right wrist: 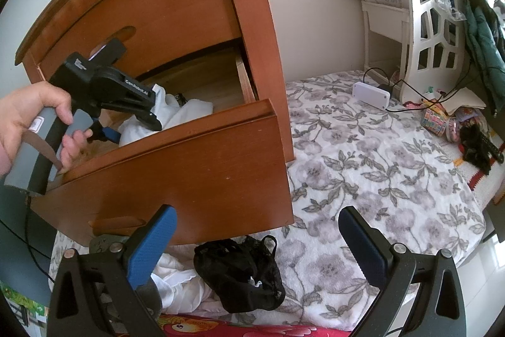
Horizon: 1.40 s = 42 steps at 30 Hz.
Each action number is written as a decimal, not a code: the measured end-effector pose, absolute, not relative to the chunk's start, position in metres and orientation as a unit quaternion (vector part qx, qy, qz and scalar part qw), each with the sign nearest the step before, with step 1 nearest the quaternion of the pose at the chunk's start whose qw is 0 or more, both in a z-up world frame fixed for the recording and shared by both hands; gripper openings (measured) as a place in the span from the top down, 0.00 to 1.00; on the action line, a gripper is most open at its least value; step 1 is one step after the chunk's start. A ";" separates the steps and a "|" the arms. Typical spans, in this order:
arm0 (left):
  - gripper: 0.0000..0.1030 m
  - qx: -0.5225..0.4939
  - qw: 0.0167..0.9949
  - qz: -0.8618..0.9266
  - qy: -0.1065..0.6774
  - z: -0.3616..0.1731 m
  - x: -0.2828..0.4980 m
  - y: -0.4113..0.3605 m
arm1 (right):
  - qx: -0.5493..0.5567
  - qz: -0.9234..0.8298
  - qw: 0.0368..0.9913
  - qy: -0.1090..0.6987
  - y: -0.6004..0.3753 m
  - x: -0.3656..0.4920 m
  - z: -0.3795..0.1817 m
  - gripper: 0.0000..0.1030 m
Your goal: Take underwear out of drawer
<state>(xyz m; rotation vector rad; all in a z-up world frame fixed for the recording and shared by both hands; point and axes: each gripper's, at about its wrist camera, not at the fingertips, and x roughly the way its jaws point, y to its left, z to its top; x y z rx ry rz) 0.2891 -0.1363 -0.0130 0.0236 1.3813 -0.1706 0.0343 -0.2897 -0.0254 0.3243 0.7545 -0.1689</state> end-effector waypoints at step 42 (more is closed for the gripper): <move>0.72 -0.079 0.842 -0.142 0.515 0.037 0.203 -0.049 | 0.138 -0.105 0.917 0.358 -0.287 0.029 -0.022 0.00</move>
